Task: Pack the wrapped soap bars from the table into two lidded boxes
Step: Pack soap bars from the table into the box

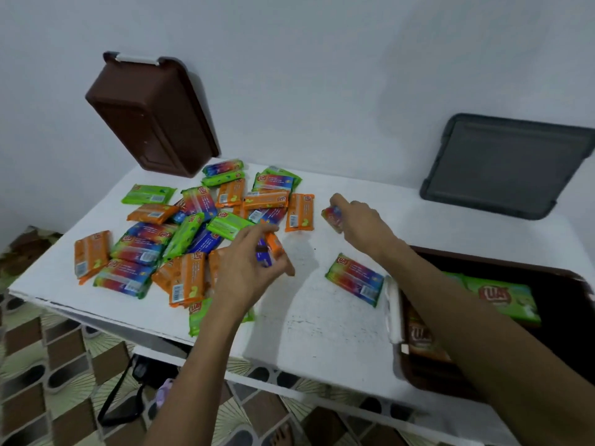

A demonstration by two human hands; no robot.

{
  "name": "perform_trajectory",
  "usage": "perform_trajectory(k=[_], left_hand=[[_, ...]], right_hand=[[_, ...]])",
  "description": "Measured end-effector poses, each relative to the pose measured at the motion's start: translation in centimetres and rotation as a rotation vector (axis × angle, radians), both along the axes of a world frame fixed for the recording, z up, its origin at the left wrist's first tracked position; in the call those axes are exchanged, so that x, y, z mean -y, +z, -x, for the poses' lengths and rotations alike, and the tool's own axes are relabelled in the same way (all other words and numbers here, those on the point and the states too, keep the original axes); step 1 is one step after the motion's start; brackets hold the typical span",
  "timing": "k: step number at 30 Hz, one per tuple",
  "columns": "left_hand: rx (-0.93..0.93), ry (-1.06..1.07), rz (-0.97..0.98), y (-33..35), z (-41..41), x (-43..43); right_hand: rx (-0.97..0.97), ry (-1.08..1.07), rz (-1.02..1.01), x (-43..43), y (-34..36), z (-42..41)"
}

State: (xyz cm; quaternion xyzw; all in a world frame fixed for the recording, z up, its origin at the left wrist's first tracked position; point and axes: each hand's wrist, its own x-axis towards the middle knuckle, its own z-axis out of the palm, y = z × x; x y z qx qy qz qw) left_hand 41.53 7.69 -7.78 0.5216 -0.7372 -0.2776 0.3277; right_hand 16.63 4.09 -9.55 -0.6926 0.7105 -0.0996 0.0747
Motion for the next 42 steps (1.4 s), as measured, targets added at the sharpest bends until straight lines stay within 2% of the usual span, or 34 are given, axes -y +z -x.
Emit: perform_trajectory(k=[5,9,13,17,21,25,26,27,29,31,34,36,38,40,42], left_hand=[[-0.491,0.005,-0.208,1.0,4.7,-3.1],[-0.724,-0.069,-0.330,0.6,7.9,-5.2],[-0.770,-0.107,-0.412,-0.2,10.8,-7.3],[-0.738,-0.116,-0.428,-1.2,13.0,-8.9],[-0.693,-0.151,-0.438,-1.7,14.4,-9.7],[-0.673,-0.128,-0.439,-1.7,14.7,-9.7],[-0.670,-0.128,-0.440,-1.6,14.7,-9.7],[-0.667,-0.128,-0.438,-1.6,14.7,-9.7],[-0.657,-0.131,-0.434,-1.5,14.7,-9.8],[-0.640,-0.137,-0.417,-1.3,14.7,-10.0],[-0.580,-0.167,-0.372,-0.7,14.8,-10.3],[-0.553,-0.199,-0.367,-0.2,14.9,-10.5],[-0.554,-0.240,-0.391,0.2,15.2,-10.8],[-0.587,-0.304,-0.433,0.8,15.9,-11.4],[-0.592,-0.381,-0.456,1.3,16.8,-11.9]], right_hand=[[0.400,-0.004,0.288,-8.2,3.5,3.2],[0.697,-0.125,0.297,-16.0,5.6,6.0],[0.891,-0.232,0.231,-22.0,5.7,9.6],[1.018,-0.295,0.025,-26.0,4.7,11.7],[1.117,-0.321,-0.152,-26.4,2.3,12.0],[1.117,-0.276,-0.370,-24.5,0.6,11.3],[1.062,-0.266,-0.420,-24.1,0.2,11.2],[0.946,-0.243,-0.449,-23.7,-0.2,11.2],[0.593,-0.177,-0.460,-23.0,-0.6,11.0],[0.367,-0.135,-0.423,-22.7,-0.7,10.8],[0.205,-0.074,-0.351,-22.8,-0.3,10.7],[0.195,-0.087,-0.250,-23.1,0.6,11.1],[0.372,-0.159,-0.093,-23.4,1.9,11.5],[0.770,-0.196,-0.041,-23.8,3.6,11.7],[1.192,-0.193,-0.079,-24.6,4.8,11.8]])
